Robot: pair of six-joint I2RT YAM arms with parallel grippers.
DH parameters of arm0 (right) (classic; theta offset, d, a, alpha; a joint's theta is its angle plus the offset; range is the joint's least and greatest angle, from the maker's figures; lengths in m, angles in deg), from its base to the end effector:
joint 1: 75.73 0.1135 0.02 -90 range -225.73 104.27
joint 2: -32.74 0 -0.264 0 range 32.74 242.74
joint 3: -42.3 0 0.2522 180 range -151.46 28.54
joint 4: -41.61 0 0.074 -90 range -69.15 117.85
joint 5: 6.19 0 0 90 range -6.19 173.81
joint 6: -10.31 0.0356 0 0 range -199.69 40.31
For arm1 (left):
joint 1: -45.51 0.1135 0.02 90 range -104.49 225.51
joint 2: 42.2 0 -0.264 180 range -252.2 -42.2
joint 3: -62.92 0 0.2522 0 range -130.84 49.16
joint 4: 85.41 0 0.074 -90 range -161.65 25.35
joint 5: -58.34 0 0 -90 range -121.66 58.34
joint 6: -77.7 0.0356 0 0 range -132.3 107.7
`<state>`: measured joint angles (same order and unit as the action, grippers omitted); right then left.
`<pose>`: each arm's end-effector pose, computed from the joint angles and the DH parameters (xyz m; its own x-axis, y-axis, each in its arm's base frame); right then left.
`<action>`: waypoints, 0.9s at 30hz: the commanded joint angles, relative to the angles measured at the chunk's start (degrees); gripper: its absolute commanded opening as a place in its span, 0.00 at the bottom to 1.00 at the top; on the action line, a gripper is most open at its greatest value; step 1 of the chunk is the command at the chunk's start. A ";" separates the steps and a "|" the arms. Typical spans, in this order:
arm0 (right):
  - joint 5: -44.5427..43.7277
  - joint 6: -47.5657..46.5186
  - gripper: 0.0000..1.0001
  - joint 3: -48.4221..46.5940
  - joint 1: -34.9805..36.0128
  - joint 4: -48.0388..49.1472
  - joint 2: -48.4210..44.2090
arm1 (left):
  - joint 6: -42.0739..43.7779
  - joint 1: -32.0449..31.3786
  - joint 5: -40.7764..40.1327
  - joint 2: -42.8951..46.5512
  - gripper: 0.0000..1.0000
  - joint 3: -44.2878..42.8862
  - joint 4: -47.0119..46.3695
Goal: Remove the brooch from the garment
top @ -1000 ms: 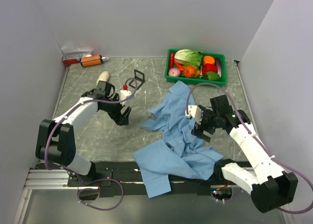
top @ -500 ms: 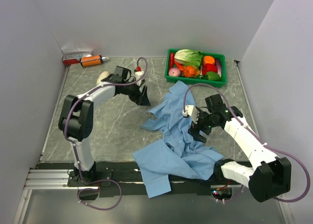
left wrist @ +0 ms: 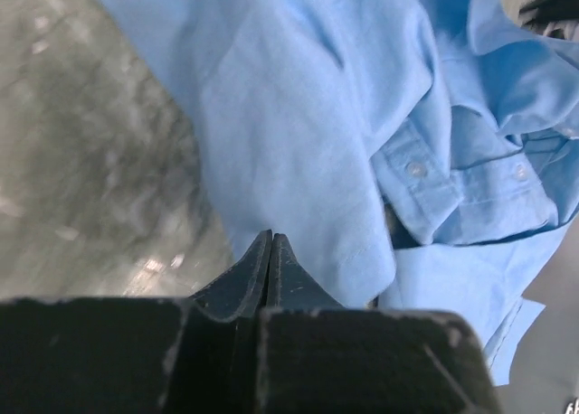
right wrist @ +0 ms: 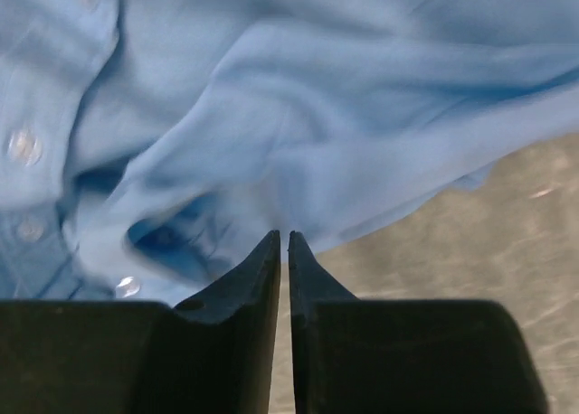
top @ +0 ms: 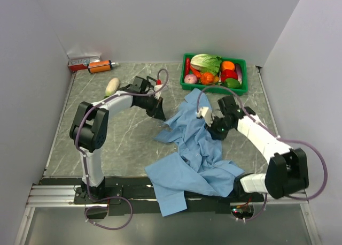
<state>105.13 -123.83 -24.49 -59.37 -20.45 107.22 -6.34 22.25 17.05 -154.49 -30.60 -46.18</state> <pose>0.2232 0.0790 0.2336 -0.3792 -0.7874 -0.4859 -0.9019 0.4320 0.0037 0.3666 -0.1867 0.1939 -0.7099 0.3797 -0.5932 0.7039 0.4118 -0.5787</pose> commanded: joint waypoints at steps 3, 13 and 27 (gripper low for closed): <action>0.03 2.30 0.04 -18.66 0.34 2.33 6.02 | 4.76 8.84 -0.63 16.18 0.01 -1.01 5.89; 7.23 5.11 1.00 -31.81 0.69 -9.53 11.58 | 3.96 13.87 -5.64 33.28 0.69 13.84 3.30; 2.33 6.08 0.99 -6.74 3.15 -5.33 3.39 | -14.14 4.12 14.82 -7.48 0.84 -5.47 2.98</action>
<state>109.68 -117.87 -32.89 -56.33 -27.40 109.69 -19.61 29.07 21.60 -155.65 -25.53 -49.08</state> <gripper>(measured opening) 0.997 0.889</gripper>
